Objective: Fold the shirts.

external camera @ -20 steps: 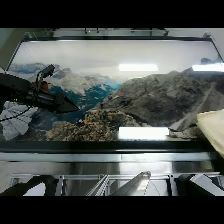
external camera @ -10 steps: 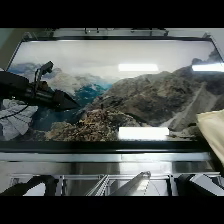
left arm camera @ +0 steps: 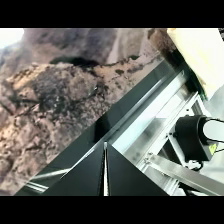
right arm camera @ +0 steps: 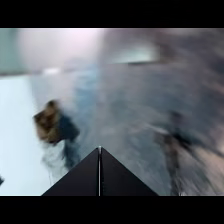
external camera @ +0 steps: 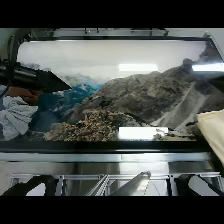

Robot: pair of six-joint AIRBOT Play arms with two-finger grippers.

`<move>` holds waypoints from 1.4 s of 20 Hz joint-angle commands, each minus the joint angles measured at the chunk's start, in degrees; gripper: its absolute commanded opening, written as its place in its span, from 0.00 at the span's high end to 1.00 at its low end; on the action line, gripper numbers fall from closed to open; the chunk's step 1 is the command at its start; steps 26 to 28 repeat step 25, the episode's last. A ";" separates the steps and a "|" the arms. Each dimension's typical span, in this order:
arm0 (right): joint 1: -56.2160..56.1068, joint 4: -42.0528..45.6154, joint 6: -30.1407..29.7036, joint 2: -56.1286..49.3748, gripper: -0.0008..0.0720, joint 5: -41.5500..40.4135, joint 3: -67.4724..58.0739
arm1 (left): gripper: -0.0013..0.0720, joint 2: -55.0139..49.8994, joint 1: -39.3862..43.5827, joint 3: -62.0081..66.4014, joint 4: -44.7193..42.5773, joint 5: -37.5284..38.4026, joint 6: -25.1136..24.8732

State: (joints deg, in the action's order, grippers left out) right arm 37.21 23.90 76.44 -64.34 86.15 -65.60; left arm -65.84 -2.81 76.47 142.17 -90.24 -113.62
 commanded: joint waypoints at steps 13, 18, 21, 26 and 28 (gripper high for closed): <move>-33.24 2.21 -22.47 32.35 0.96 -20.85 29.70 | 0.95 42.12 16.46 -43.50 -0.11 22.60 9.81; -33.24 0.72 -22.47 32.13 0.96 -20.81 29.70 | 0.95 47.01 16.46 -43.34 -0.13 23.65 9.77; -33.24 0.72 -22.47 32.15 0.96 -20.81 29.70 | 0.95 47.25 16.46 -43.36 -0.13 23.65 9.79; -33.24 0.72 -22.47 32.15 0.96 -20.81 29.70 | 0.95 47.23 16.46 -43.36 -0.13 23.65 9.79; -33.24 0.72 -22.47 32.15 0.96 -20.81 29.70 | 0.95 47.23 16.46 -43.36 -0.13 23.65 9.79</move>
